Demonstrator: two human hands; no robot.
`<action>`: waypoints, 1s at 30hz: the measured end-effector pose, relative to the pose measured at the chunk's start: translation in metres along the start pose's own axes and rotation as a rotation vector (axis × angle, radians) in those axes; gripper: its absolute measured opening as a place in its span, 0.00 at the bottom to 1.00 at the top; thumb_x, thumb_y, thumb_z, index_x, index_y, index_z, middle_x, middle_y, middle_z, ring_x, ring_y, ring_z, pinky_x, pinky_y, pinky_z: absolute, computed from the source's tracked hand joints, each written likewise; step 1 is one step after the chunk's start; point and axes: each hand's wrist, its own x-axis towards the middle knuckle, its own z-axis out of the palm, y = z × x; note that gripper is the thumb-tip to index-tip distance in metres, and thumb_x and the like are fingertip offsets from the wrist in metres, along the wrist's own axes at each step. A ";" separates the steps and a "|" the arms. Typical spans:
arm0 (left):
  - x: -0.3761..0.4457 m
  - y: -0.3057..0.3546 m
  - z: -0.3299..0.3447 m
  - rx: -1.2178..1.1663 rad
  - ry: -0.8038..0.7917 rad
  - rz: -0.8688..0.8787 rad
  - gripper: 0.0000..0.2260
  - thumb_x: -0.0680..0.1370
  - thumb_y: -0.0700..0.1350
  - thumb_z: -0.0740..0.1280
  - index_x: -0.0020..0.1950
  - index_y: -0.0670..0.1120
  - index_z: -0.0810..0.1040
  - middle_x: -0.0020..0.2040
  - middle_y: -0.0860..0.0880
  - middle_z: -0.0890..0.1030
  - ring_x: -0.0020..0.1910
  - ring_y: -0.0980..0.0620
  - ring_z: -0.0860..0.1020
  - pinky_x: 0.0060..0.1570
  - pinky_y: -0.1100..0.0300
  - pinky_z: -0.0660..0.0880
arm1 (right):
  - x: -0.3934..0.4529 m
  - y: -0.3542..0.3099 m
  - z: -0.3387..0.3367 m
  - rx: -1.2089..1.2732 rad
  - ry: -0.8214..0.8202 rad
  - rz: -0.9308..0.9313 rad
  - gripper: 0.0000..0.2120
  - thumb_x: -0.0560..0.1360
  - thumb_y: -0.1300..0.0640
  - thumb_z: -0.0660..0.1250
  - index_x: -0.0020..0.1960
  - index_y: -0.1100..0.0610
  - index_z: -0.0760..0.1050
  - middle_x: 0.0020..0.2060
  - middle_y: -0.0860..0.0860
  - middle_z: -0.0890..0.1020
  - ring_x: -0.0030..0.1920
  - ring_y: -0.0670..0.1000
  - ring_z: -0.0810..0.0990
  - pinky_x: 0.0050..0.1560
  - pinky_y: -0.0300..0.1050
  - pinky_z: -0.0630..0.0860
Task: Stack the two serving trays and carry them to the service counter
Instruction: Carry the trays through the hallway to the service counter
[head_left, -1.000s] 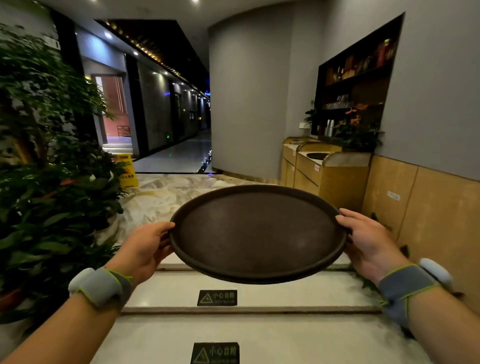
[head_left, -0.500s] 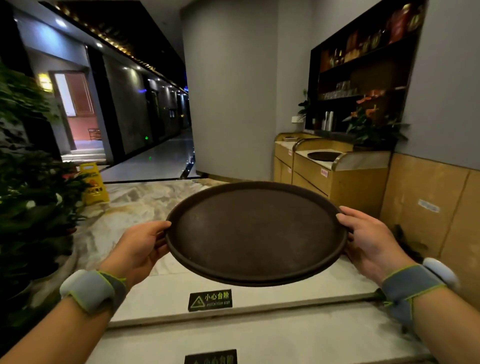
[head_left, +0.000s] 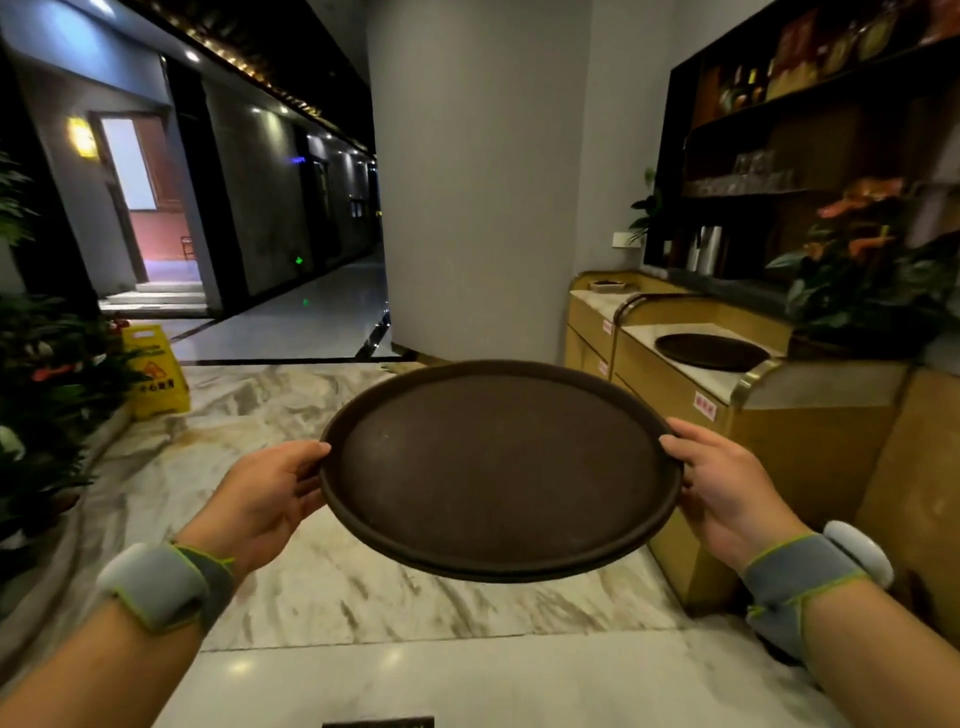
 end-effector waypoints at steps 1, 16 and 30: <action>0.022 0.007 0.007 0.002 0.006 0.004 0.06 0.77 0.38 0.62 0.46 0.38 0.77 0.38 0.43 0.79 0.28 0.53 0.80 0.26 0.62 0.77 | 0.023 -0.007 0.010 -0.005 0.007 0.008 0.17 0.77 0.66 0.62 0.65 0.60 0.75 0.42 0.56 0.80 0.36 0.52 0.77 0.21 0.34 0.72; 0.334 0.112 0.091 -0.005 -0.047 -0.009 0.08 0.78 0.38 0.61 0.49 0.37 0.78 0.41 0.41 0.79 0.38 0.48 0.78 0.30 0.62 0.79 | 0.300 -0.071 0.189 -0.037 0.023 -0.013 0.17 0.77 0.66 0.62 0.64 0.57 0.76 0.47 0.56 0.82 0.48 0.58 0.81 0.45 0.47 0.80; 0.554 0.159 0.205 -0.007 -0.104 -0.043 0.14 0.77 0.37 0.61 0.60 0.32 0.74 0.49 0.36 0.79 0.41 0.45 0.78 0.36 0.60 0.80 | 0.534 -0.121 0.259 -0.024 0.039 0.002 0.18 0.77 0.66 0.63 0.67 0.59 0.75 0.48 0.57 0.83 0.44 0.56 0.82 0.38 0.45 0.81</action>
